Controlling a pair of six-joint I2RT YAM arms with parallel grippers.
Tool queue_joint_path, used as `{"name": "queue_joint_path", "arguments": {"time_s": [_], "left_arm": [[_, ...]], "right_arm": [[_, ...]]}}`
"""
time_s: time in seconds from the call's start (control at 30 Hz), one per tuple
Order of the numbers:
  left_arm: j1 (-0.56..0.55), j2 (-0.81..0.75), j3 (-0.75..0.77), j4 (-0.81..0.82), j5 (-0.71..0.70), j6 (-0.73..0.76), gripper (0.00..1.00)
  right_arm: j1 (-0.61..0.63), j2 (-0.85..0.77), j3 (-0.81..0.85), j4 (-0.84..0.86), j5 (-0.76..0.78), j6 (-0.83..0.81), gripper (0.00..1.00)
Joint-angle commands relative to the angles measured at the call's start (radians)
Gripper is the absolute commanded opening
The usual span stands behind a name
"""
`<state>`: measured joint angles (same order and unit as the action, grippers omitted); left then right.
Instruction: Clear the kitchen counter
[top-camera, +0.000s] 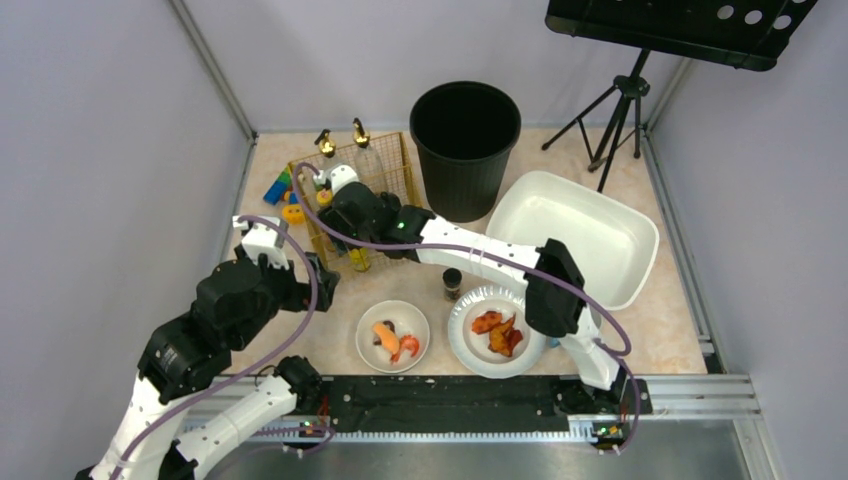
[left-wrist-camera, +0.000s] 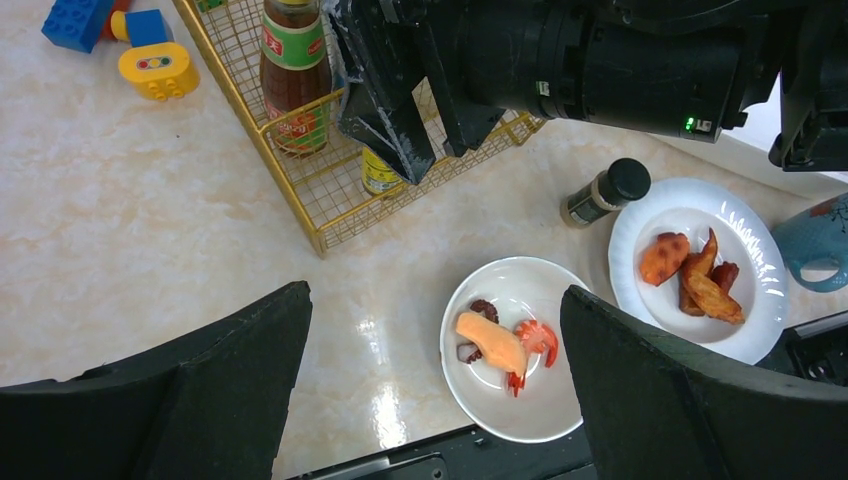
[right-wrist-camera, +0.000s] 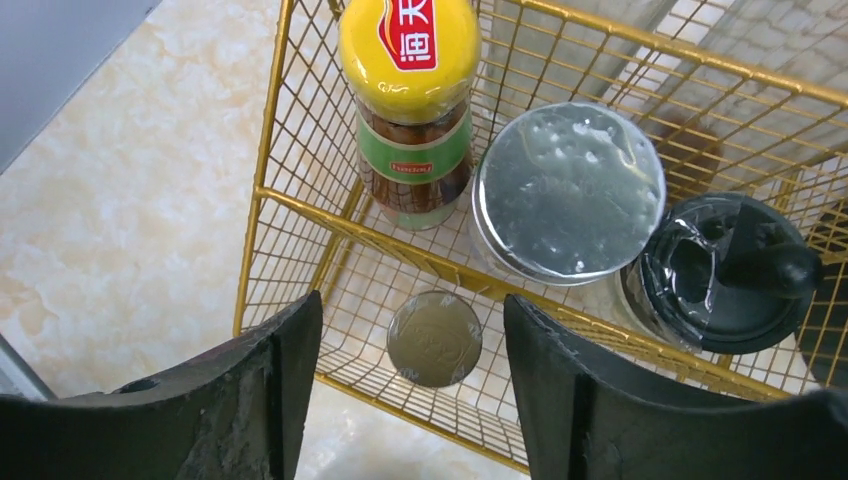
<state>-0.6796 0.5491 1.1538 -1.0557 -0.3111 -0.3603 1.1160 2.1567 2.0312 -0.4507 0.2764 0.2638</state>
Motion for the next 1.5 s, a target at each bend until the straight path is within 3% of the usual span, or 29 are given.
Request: {"name": "queue_joint_path", "arguments": {"time_s": [0.0, 0.27, 0.43, 0.63, 0.87, 1.03, 1.47], "left_arm": [[0.002, -0.005, 0.021, 0.016, 0.013, 0.008, 0.99], [0.002, 0.033, 0.051, 0.038, 0.074, 0.011, 0.99], [0.002, 0.087, 0.021, 0.093, 0.132, 0.006, 0.99], [0.002, 0.207, -0.040, 0.220, 0.303, -0.032, 0.99], [-0.004, 0.398, -0.113, 0.400, 0.477, -0.106, 0.99], [-0.057, 0.561, -0.095, 0.451, 0.456, -0.136, 0.99], [-0.166, 0.978, 0.140, 0.384, 0.335, -0.169, 0.99]], "right_arm": [[-0.001, -0.091, 0.027, 0.033, -0.002, 0.018, 0.69], [-0.002, -0.310, -0.112, 0.036, 0.096, 0.020, 0.77], [-0.022, -0.560, -0.366, 0.041, 0.228, 0.012, 0.78], [-0.073, -0.871, -0.694, 0.051, 0.305, 0.068, 0.80], [-0.103, -1.086, -0.926, -0.008, 0.328, 0.176, 0.80], [-0.106, -1.173, -1.006, -0.039, 0.317, 0.222, 0.80], [-0.106, -1.381, -1.128, -0.121, 0.339, 0.304, 0.80]]}}
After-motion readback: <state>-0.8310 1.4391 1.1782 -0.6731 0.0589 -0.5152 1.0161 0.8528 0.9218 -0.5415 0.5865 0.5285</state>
